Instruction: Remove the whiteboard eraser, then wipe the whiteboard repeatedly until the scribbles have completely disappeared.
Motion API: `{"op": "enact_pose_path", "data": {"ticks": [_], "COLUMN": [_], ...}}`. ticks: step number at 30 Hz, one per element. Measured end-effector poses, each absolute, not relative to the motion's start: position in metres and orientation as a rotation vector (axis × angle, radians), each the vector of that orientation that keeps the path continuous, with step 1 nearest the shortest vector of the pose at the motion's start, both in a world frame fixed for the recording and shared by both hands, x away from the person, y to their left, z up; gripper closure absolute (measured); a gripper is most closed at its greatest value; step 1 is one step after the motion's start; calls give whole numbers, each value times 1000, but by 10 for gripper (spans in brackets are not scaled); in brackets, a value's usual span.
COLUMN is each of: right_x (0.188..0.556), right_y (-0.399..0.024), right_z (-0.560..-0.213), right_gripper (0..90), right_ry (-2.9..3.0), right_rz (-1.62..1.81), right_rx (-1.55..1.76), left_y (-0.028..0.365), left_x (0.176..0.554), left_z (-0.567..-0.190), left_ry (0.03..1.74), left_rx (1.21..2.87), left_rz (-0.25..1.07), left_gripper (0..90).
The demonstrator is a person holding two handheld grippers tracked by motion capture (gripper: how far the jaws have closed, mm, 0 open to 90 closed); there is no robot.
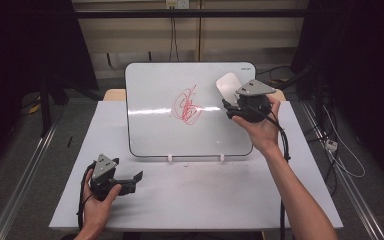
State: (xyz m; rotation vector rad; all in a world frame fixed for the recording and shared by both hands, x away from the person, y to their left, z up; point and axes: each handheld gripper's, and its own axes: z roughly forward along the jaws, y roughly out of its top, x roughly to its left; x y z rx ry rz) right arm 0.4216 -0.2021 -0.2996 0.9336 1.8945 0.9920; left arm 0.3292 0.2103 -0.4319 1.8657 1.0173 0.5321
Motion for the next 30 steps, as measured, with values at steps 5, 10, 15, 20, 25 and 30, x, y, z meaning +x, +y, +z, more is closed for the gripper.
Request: {"op": "enact_pose_path", "data": {"ticks": [5,10,15,20,25,30], "right_x": [420,422,424,426,428,437], "right_y": [-197,-190,-181,-172,-164,-149], "right_z": [-300,-302,-304,-302,-301,-303], "right_gripper": [318,318,318,318,318,318], "right_ry": [1906,1912,1935,1948,1954,1962], "right_rz": [994,1011,1007,1008,1009,1010], "right_rx": [913,906,888,860,839,826], "left_y": [210,212,213,214,215,212], "left_x": [331,331,330,329,328,330], "left_z": [-432,-434,-433,-432,-432,-431], "left_ry": [1009,1020,1019,1019,1019,999], "left_rx": [1871,1865,1865,1865,1863,1872], "left_rz": [531,521,522,529,531,530], "left_gripper": [46,47,47,47,47,47]}}
